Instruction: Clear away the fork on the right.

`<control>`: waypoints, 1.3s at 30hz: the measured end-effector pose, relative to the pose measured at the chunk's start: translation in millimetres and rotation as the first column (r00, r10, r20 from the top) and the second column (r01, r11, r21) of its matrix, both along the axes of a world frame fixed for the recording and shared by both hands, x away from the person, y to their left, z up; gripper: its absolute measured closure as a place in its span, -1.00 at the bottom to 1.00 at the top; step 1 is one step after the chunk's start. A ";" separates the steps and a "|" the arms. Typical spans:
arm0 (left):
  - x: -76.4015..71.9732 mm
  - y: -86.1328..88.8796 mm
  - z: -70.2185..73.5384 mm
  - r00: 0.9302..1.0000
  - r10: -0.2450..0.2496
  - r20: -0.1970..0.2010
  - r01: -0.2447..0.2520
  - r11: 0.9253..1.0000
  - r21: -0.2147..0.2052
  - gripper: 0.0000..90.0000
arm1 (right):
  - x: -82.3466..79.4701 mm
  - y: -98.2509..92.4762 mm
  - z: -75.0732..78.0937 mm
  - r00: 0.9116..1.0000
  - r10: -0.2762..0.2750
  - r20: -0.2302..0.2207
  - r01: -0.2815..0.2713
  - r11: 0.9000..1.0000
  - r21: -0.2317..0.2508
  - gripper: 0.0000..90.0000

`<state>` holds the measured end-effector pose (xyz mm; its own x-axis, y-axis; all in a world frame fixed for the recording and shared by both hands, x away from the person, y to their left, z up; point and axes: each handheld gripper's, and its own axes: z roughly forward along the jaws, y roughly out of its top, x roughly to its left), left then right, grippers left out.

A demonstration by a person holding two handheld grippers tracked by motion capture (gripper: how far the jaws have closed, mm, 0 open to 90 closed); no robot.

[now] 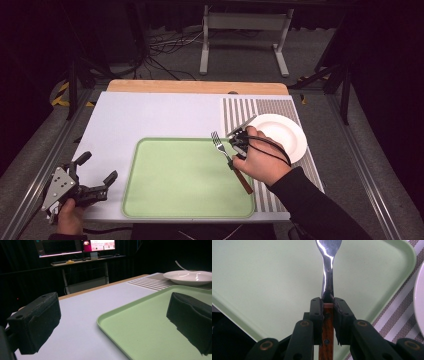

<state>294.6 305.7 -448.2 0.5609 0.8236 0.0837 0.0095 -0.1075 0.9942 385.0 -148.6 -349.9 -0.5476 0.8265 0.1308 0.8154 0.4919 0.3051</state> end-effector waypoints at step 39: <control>0.1 0.4 0.1 1.000 0.000 0.000 0.000 1.000 0.001 -1.00 | 8.2 2.4 -53.5 0.976 -0.158 -0.148 0.148 0.986 -0.075 0.73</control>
<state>294.7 306.1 -448.2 0.5610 0.8235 0.0846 0.0094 -0.1085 0.9940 393.2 -146.2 -403.5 -0.3919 0.9081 0.1475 0.9169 0.3725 0.1432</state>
